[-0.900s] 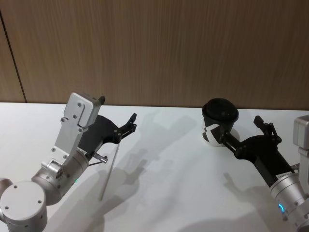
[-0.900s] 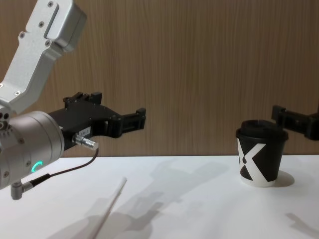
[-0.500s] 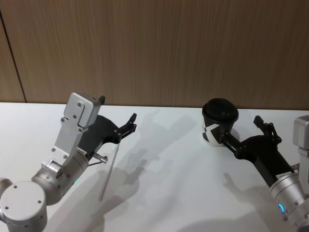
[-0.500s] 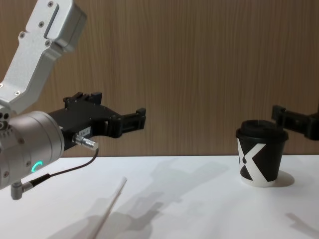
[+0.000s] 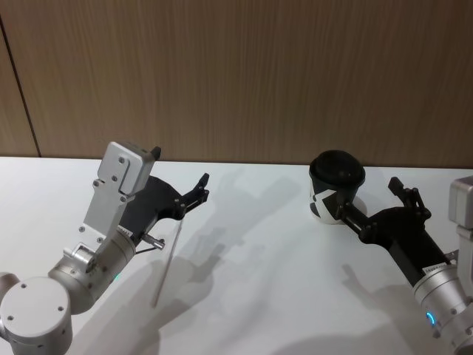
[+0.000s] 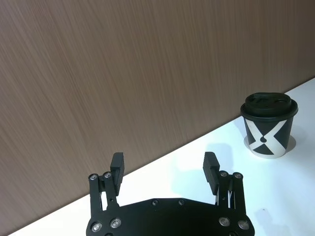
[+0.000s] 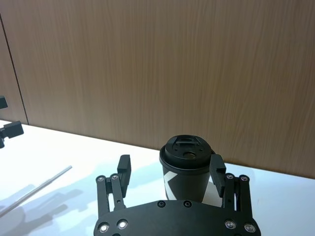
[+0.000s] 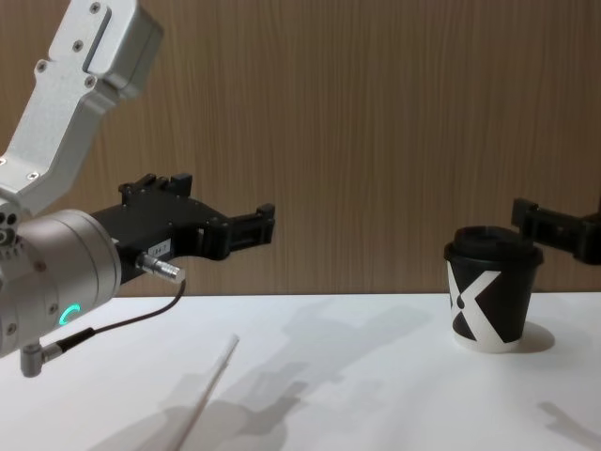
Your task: Pick up the straw with one hand, pass it to the other hand, and insert it into the cup.
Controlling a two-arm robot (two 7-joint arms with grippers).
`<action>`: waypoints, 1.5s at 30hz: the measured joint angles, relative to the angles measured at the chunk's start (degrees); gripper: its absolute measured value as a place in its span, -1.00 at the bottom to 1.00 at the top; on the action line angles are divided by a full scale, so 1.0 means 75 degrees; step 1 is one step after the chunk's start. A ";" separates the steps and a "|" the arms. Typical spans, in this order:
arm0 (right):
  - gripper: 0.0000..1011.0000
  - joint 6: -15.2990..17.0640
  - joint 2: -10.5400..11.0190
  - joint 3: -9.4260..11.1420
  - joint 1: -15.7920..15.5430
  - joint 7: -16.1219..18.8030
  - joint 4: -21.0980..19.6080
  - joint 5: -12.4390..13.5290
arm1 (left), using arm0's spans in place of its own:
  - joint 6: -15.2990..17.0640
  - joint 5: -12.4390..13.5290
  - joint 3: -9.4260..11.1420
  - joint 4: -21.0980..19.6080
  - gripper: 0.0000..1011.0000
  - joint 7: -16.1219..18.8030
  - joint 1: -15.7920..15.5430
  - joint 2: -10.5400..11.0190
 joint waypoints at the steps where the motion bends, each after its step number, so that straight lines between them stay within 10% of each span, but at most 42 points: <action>1: 0.98 0.0000 0.0000 0.0000 0.0000 0.0000 0.0000 0.0000 | 0.0000 0.0000 0.0000 0.0000 0.99 0.0000 0.0000 0.0000; 45: 0.98 0.0000 0.0000 0.0000 0.0000 0.0000 0.0000 0.0000 | -0.0001 -0.0007 -0.0013 0.0002 0.99 -0.0006 0.0007 -0.0004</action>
